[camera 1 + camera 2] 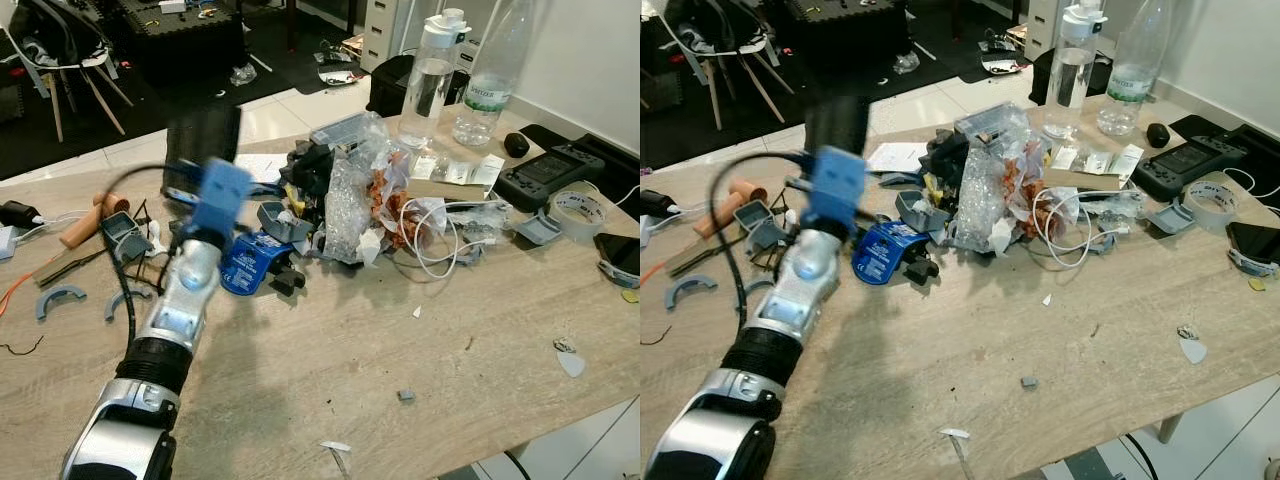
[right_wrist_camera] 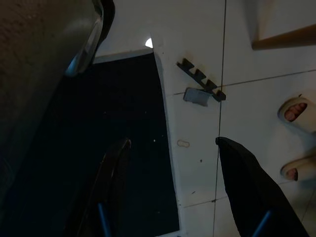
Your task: Picking trash to rubbish bin
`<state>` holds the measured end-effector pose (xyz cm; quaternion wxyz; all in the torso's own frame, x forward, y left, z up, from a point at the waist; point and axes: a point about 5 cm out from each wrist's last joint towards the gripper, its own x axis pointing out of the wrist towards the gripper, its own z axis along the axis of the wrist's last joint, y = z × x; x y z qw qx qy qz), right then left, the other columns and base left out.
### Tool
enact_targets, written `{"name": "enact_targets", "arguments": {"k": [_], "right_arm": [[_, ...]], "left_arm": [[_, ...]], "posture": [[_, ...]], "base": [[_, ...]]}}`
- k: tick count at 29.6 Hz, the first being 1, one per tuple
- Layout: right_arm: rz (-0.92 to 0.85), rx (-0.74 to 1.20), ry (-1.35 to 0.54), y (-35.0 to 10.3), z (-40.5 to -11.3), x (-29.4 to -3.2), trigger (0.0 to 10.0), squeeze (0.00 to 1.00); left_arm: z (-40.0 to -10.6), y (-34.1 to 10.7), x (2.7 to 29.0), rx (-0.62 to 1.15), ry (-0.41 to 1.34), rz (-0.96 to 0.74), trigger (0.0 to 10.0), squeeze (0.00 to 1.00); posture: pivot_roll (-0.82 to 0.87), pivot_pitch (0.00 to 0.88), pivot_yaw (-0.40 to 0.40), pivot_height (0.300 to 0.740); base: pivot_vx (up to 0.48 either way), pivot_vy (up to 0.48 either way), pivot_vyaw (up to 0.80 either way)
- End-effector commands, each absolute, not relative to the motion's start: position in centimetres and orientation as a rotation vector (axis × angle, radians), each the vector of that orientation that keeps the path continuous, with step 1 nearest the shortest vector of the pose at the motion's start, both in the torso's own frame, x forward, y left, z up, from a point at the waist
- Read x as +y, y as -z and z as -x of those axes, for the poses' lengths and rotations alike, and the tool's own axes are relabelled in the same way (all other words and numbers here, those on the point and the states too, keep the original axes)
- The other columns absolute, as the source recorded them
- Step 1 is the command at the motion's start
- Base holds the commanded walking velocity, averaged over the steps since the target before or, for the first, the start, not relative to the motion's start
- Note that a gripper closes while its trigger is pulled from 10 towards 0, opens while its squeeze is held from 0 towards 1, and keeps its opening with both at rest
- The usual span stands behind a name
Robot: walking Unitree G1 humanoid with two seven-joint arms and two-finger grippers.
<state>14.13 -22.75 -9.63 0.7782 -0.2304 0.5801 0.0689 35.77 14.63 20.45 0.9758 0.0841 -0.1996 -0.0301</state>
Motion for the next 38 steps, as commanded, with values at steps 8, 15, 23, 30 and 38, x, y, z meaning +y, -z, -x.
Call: {"name": "enact_targets", "arguments": {"k": [8, 15, 23, 30, 38], "right_arm": [[0.505, 1.263, -0.163, 9.7, -13.8, -22.8, 10.0, 0.00], [0.508, 1.262, -0.173, 9.8, -13.8, -22.6, 10.0, 0.00], [0.512, 1.262, -0.186, 9.9, -13.7, -22.4, 10.0, 0.00], [0.514, 1.261, -0.189, 9.9, -13.7, -22.3, 10.0, 0.00], [0.518, 1.261, -0.196, 9.9, -13.7, -22.3, 10.0, 0.00]], "left_arm": [[-34.2, -24.8, 16.6, -0.573, 0.225, 0.318, 10.0, 0.00], [-32.6, -24.5, 16.9, -0.565, 0.420, 0.457, 10.0, 0.00], [-31.2, -24.1, 14.8, -0.528, 0.590, 0.584, 10.0, 0.00], [-30.9, -23.8, 13.9, -0.482, 0.665, 0.557, 10.0, 0.00], [-28.8, -23.9, 15.4, -0.499, 0.790, 0.083, 10.0, 0.00]], "posture": [[-0.09, 0.048, 0.035, 0.740], [-0.08, 0.053, 0.032, 0.740], [-0.07, 0.054, 0.032, 0.740], [-0.07, 0.055, 0.037, 0.740], [-0.08, 0.052, 0.034, 0.740]], "base": [[0.000, 0.000, 0.00], [0.000, 0.000, 0.00], [0.000, 0.000, 0.00], [0.000, 0.000, 0.00], [0.000, 0.000, 0.00]]}}
